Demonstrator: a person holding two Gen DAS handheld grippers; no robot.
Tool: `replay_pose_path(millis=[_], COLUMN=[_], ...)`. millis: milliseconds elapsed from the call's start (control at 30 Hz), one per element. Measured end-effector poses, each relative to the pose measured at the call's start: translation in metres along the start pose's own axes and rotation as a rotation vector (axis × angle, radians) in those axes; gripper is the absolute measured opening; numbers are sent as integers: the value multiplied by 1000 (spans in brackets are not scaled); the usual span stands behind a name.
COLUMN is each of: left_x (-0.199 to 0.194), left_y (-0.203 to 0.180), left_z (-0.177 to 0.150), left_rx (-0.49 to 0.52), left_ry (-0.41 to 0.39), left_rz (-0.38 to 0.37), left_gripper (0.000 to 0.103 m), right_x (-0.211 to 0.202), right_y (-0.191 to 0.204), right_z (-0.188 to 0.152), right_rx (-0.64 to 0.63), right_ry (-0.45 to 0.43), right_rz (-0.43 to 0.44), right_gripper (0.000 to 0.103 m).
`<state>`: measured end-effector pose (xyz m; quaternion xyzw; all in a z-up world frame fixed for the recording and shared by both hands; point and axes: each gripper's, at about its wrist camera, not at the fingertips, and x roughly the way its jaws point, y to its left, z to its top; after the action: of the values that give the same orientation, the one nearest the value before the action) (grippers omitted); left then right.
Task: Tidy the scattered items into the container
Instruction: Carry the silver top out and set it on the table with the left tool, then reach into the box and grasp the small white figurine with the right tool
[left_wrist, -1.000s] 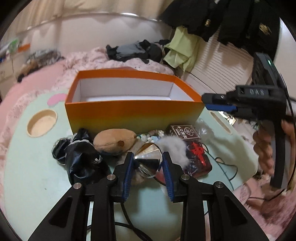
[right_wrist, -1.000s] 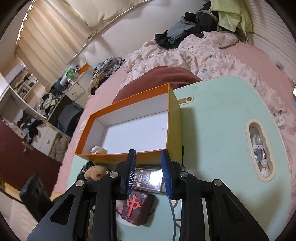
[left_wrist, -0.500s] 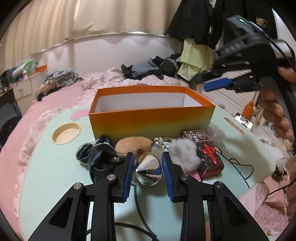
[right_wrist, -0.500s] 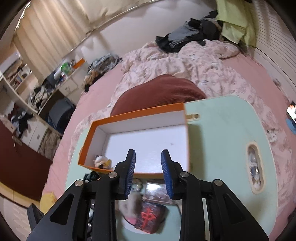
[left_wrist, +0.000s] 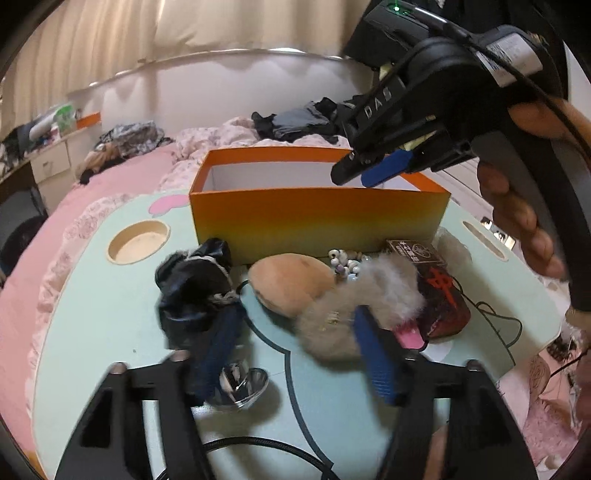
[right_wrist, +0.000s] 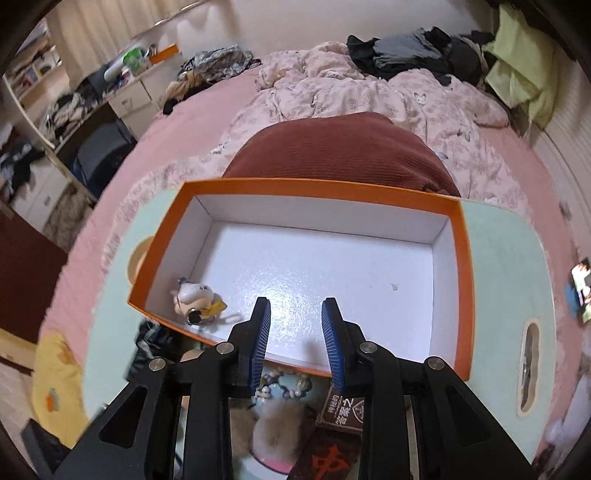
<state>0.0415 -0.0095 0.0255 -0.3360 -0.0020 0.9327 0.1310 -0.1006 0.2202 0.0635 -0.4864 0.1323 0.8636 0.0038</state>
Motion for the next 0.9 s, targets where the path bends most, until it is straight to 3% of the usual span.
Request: replay_pose_path(millis=[167,433,567,733,800,900], left_x=[0,-3,-9,-22,-22,-20], left_y=[1,1,5,23,28,34], left_z=[0,-1,-1,-4,-4,-5], left_rx=[-15,-15,-37,-122,-152,-185], left_ry=[-11,-20,-54,-128,-140,-141], left_rz=[-16,-11,-35,-93,-104,-107], left_gripper=[71,77,87,92,92,92], right_x=[-2,-5,-1,24,38,59], right_y=[13,25,23,26,33,46], right_z=[-5,-6,6,31,39,48], right_rx=[-62,-95,-72,-24,-16,-18], right_ry=[-12,-2,43,229,297,370], right_rz=[-52,-38,96,318,360,350], right_gripper=[30,30,30,35,35,42])
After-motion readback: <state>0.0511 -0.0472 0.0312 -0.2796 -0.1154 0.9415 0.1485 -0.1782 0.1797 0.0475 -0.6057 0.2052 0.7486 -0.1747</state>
